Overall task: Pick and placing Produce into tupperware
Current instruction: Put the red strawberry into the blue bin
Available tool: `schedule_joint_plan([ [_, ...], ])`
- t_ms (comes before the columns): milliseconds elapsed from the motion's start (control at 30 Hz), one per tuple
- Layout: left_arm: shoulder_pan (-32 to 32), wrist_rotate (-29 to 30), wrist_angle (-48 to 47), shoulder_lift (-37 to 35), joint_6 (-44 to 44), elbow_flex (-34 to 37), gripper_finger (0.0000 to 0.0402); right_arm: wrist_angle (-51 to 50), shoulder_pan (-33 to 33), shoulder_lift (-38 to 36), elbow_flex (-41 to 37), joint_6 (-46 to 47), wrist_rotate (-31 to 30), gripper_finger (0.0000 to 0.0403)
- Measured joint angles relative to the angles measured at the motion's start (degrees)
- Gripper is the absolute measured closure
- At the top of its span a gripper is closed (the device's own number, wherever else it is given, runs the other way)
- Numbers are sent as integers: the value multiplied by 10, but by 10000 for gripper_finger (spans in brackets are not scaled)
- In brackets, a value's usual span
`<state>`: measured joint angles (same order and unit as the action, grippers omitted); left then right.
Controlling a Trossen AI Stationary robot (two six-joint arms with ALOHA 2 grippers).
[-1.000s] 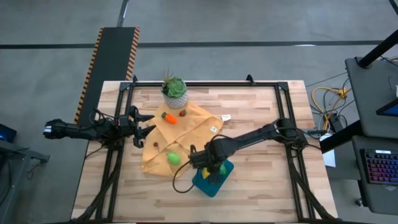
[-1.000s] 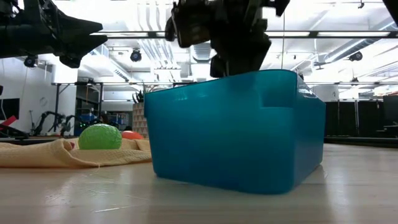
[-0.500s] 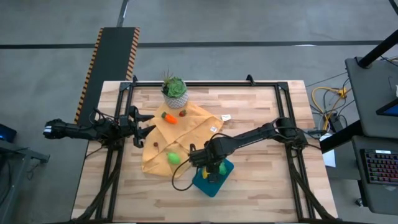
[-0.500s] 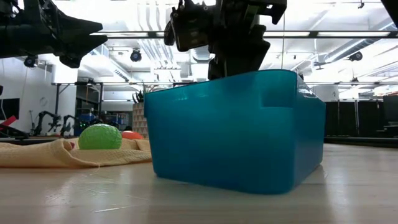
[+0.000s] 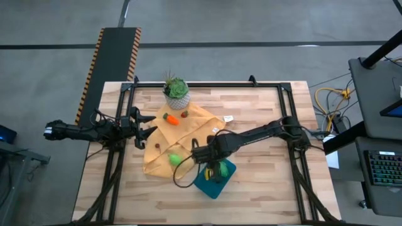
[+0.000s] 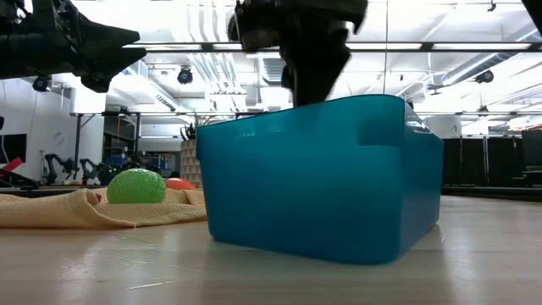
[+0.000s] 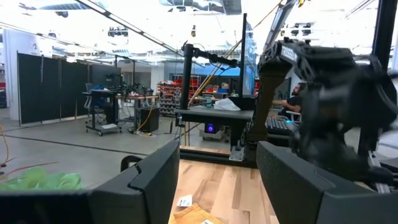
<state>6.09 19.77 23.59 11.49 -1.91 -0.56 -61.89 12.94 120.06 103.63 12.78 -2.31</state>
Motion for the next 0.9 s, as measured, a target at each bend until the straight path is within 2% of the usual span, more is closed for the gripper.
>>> schedule_joint_plan([
  [200, 0, 0, 0, 0, 0, 0, 200, 52, -7, -72, -12, -16, -123, 264],
  [300, 0, 0, 0, 0, 0, 0, 200, 123, -10, -123, -38, -52, -141, 269],
  [567, 0, 0, 0, 0, 0, 0, 200, 353, -26, -248, -154, -154, -144, 279],
  [667, 0, 0, 0, 0, 0, 0, 200, 430, -40, -279, -217, -185, -143, 280],
  [800, 0, 0, 0, -1, 0, 0, 200, 508, -89, -296, -284, -181, -139, 280],
  [900, 0, 0, 0, -1, 0, 0, 200, 515, -145, -288, -299, -181, -72, 280],
])
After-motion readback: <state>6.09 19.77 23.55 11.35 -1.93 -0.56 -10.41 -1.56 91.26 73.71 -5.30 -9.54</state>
